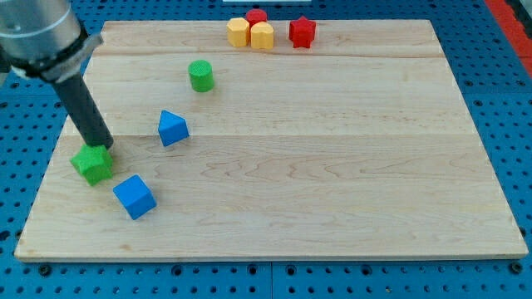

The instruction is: Group up the blue blocks at the right side of the green star

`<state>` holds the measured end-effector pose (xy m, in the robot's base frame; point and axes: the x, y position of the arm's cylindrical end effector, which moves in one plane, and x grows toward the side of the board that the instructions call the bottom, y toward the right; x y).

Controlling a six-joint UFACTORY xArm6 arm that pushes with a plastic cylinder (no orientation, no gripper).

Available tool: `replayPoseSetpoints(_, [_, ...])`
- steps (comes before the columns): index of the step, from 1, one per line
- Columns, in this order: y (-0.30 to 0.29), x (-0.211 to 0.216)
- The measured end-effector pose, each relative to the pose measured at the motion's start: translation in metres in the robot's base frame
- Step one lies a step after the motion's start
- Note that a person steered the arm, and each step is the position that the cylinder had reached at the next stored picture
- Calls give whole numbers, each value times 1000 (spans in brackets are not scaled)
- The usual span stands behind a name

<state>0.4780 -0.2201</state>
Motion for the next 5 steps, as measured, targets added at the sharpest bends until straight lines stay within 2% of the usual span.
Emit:
replayPoseSetpoints(2, [2, 0])
replayPoseSetpoints(5, [0, -37])
